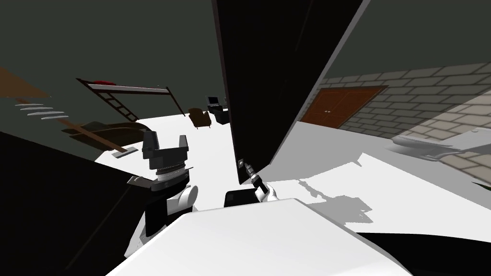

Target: Push the door open

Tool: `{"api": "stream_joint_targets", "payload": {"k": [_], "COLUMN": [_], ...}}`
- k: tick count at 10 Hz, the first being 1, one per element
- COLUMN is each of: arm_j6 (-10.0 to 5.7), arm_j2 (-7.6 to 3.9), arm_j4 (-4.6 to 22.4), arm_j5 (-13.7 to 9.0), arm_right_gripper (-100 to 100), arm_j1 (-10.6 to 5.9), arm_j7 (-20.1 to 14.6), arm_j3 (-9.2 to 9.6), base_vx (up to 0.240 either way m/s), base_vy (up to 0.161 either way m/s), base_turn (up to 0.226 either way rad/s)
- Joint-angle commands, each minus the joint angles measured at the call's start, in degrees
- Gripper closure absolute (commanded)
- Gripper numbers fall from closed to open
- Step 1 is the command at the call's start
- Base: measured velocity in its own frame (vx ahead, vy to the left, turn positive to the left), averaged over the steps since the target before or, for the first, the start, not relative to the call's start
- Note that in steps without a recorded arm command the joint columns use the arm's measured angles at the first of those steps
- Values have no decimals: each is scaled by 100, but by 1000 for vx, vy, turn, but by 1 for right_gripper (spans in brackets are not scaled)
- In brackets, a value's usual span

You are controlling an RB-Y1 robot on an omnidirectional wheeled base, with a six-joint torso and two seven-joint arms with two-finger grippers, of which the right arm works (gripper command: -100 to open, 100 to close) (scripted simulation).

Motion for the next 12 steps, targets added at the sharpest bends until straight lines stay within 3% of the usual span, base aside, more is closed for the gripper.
{"api": "stream_joint_targets", "payload": {"k": [1,6,12], "arm_j6": [2,24,-91], "arm_j2": [-6,12,34], "arm_j4": [-16,-100,6], "arm_j5": [0,-2,-14], "arm_right_gripper": [-100,-100,-100], "arm_j1": [15,68,58], "arm_j7": [-14,-37,13], "arm_j3": [21,82,-3], "base_vx": [-160,-225,168], "base_vy": [-44,-78,104], "base_turn": [-13,-31,27]}}
